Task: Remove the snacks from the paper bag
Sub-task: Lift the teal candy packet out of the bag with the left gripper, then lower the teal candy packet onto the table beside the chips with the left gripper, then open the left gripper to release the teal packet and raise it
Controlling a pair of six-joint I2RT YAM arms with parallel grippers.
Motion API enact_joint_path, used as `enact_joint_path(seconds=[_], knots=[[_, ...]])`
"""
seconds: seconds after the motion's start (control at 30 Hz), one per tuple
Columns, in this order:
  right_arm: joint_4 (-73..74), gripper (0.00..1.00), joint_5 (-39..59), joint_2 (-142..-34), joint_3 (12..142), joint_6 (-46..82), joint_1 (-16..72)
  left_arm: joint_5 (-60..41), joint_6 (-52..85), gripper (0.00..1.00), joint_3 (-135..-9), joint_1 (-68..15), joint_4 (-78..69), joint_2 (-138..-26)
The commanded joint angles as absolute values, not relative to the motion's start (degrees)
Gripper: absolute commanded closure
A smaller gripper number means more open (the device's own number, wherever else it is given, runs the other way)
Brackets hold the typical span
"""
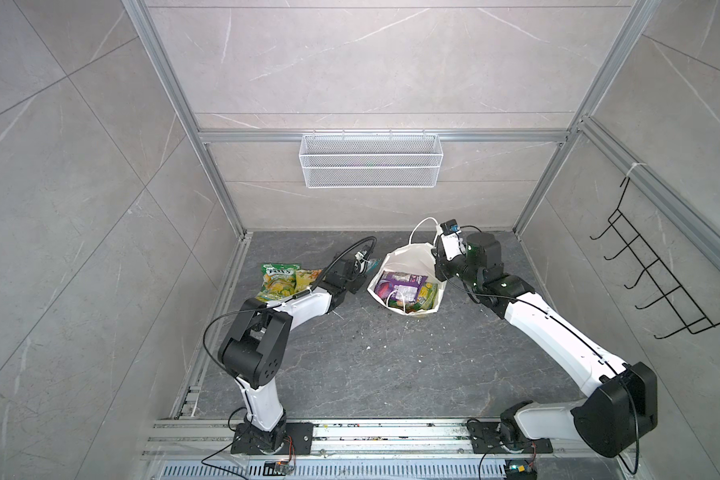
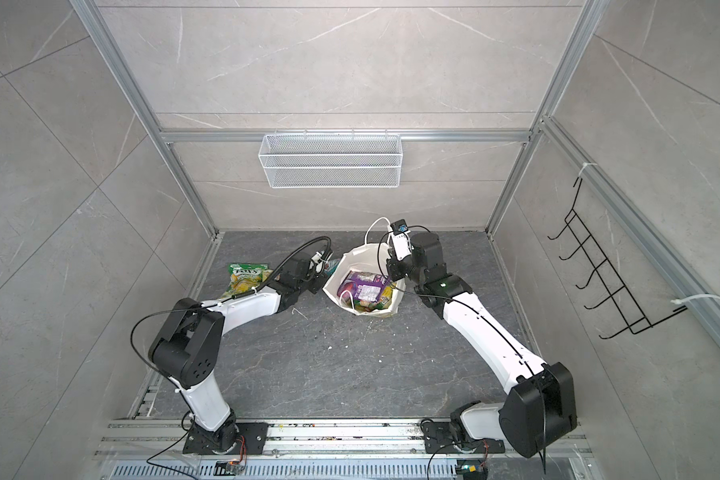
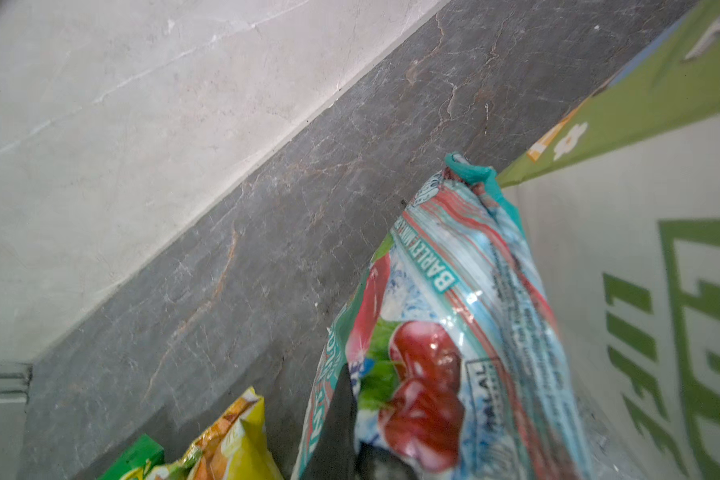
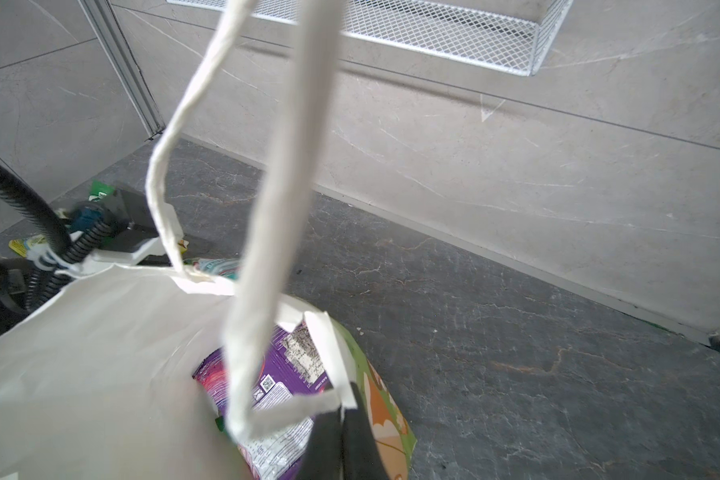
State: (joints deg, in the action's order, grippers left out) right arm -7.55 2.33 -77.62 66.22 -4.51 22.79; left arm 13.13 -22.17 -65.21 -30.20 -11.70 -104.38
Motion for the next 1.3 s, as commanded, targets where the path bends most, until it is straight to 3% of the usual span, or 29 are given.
enact_joint_path(seconds=[0.0,0.43,0.6,0.77,0.87,0.9,1.0,1.03,1.07,1.2,1.27], knots=[[-6.38,1.0,1.97,-75.41,67.37,-5.19,22.42,21.99,-25.3,1.0,-69.09,-30.79,-12.19,-106.76],[-6.07,1.0,3.48,-76.2,67.79,-5.01,22.17,25.51,-22.23,0.98,-70.05,-33.58,-7.73,-110.47],[-6.4,1.0,4.1,-76.6,68.24,-4.68,22.15,26.72,-21.54,0.7,-69.41,-33.63,-7.34,-109.13],[-6.23,1.0,4.2,-76.6,68.32,-4.39,22.15,25.33,-20.56,0.58,-70.28,-33.94,-3.75,-105.21],[-6.57,1.0,4.26,-76.49,68.55,-4.22,22.15,21.74,-18.98,0.56,-70.45,-34.01,-1.06,-101.05],[-6.5,1.0,4.22,-76.44,68.51,-4.14,22.17,20.47,-18.33,0.5,-70.31,-33.98,-0.72,-99.7],[-6.42,1.0,4.24,-76.46,68.35,-3.97,22.15,18.56,-17.0,0.47,-69.94,-33.98,-0.2,-95.5],[-6.41,1.0,4.22,-76.45,68.36,-3.97,22.15,18.55,-16.33,0.24,-69.61,-33.97,-0.47,-93.93],[-6.41,1.0,4.22,-76.38,68.37,-3.88,22.16,18.79,-15.86,0.17,-69.15,-33.9,-1.25,-92.72],[-6.25,1.0,4.26,-76.44,68.21,-3.62,22.15,15.53,-13.37,0.1,-69.79,-32.17,-0.81,-91.38],[-5.98,1.0,4.32,-76.68,68.27,-3.48,22.11,11.25,-9.79,0.12,-72.94,-30.03,3.72,-93.58]])
